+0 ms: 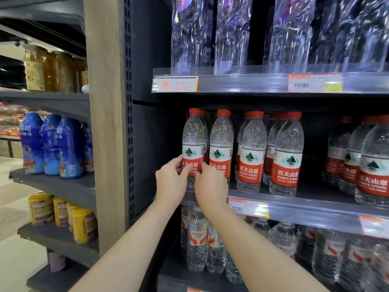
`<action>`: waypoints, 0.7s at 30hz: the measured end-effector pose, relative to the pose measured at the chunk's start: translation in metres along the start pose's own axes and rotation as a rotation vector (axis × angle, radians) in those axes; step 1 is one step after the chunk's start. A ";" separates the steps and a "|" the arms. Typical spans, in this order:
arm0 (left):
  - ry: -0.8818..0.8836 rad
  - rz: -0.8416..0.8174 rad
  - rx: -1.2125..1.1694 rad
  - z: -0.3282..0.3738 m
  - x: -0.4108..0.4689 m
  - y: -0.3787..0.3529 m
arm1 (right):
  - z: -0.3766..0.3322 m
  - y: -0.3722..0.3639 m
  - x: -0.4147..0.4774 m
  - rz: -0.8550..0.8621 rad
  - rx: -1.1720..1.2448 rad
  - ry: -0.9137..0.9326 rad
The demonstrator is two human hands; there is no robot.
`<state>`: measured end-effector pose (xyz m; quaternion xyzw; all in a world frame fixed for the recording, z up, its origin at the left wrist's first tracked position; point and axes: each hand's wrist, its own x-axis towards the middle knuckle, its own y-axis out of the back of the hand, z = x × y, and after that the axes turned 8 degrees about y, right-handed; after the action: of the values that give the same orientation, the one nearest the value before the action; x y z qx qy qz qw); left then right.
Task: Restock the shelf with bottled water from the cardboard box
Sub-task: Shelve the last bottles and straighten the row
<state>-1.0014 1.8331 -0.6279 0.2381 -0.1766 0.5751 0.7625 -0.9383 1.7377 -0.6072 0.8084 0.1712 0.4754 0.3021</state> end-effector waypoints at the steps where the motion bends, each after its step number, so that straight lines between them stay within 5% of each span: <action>1: 0.003 0.003 0.000 0.000 0.000 -0.002 | 0.000 -0.001 0.000 -0.002 -0.024 0.003; 21: 0.040 0.052 0.044 0.004 -0.008 -0.016 | 0.010 0.005 0.004 -0.164 0.102 0.070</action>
<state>-0.9881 1.8210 -0.6310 0.2388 -0.1549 0.6032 0.7451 -0.9273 1.7333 -0.6048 0.7887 0.2713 0.4679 0.2922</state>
